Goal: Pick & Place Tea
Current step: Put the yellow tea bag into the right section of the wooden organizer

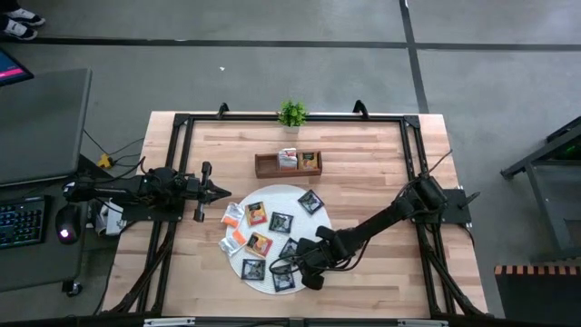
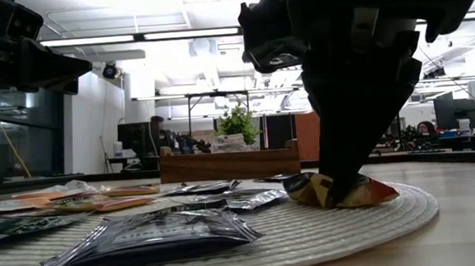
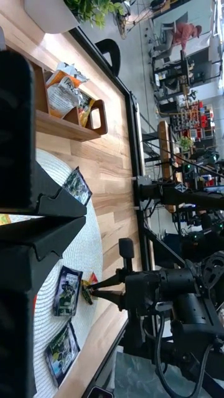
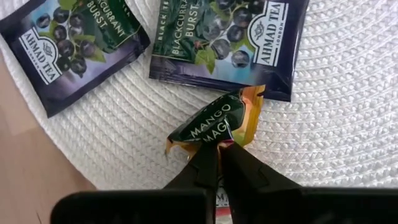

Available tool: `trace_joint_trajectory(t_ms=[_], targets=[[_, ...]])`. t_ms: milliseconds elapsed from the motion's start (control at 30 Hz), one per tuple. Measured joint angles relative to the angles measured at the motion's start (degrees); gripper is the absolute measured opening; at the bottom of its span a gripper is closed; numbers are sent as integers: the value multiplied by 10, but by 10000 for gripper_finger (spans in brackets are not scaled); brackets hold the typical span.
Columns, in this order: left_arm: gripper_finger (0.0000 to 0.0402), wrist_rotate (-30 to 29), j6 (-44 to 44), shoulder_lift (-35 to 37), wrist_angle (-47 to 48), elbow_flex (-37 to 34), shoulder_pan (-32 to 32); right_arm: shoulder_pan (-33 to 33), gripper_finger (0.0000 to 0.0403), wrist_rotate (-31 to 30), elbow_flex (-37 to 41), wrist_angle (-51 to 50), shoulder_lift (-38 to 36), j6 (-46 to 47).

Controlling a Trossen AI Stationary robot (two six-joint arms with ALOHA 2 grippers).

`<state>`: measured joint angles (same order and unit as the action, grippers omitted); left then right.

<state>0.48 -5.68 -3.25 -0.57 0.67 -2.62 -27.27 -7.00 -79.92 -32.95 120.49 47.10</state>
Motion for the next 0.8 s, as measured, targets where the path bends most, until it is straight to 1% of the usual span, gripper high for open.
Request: trace_joint_trajectory(t_ms=[200,300,567,700,800], targets=[[1,0,0,0,0,0,0,-1,3,-50,4,-23,-29,26],[1,0,0,0,0,0,0,0,1,-90,5,-34,-50,41],[1,0,0,0,0,0,0,13,1,-190,3,-27,-113,39],[1,0,0,0,0,0,0,41,1,-242,2,-19,-131,24],[1,0,0,0,0,0,0,75,1,-252,2,-1,-135,19]])
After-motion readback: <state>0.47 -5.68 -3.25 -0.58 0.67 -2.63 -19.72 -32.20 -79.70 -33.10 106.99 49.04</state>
